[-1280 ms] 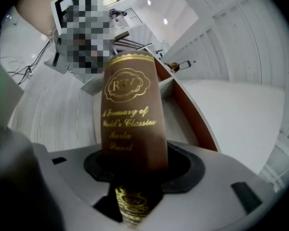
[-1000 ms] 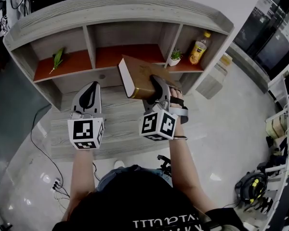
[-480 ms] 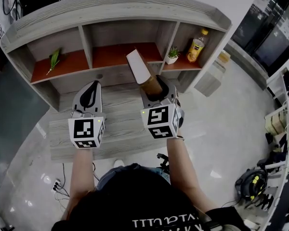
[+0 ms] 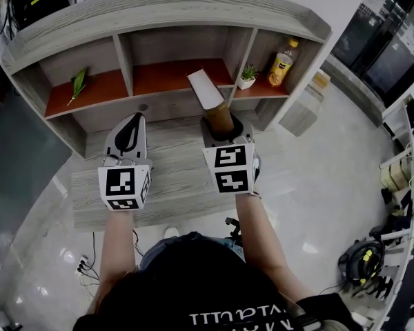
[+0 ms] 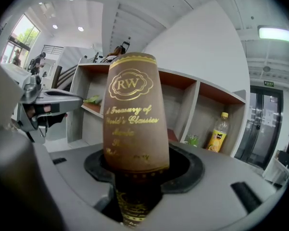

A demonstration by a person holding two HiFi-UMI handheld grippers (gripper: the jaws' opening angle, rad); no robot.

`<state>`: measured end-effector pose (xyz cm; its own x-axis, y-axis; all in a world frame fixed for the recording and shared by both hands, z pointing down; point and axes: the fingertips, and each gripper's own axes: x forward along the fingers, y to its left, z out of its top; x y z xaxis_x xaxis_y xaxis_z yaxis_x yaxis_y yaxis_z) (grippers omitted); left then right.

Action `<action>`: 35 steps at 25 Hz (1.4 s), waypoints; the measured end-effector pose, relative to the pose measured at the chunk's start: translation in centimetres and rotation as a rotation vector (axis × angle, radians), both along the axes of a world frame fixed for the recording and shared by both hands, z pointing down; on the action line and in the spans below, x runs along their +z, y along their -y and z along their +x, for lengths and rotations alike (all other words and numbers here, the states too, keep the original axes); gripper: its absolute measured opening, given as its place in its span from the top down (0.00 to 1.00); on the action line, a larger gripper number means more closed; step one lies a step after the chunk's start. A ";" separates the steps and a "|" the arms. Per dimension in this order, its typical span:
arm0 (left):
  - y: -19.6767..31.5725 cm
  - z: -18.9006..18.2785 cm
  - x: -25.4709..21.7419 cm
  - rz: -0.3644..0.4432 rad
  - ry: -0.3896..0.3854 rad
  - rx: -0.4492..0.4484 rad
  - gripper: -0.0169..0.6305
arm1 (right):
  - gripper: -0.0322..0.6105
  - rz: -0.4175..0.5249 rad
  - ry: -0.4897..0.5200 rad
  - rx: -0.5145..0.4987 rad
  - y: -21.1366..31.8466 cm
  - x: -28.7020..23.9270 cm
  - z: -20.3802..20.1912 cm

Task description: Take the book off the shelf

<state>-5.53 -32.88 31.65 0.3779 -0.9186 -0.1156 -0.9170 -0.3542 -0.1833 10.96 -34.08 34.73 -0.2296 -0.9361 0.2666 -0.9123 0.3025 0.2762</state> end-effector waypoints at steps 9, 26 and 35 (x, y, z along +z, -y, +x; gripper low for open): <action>-0.2 0.0 -0.2 0.006 0.010 0.005 0.96 | 0.58 -0.017 0.090 0.054 0.1 -0.3 0.9; -0.5 0.5 -0.6 0.014 0.015 0.012 0.96 | 0.58 -0.007 0.086 0.069 -0.2 -0.9 1.7; -0.6 0.3 -0.6 0.012 0.014 0.009 0.96 | 0.58 -0.009 0.087 0.066 -0.3 -0.9 1.5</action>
<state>-5.19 -32.24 31.10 0.3882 -0.9135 -0.1217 -0.9110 -0.3604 -0.2005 12.49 -33.75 33.86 -0.1903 -0.9477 0.2563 -0.9507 0.2430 0.1927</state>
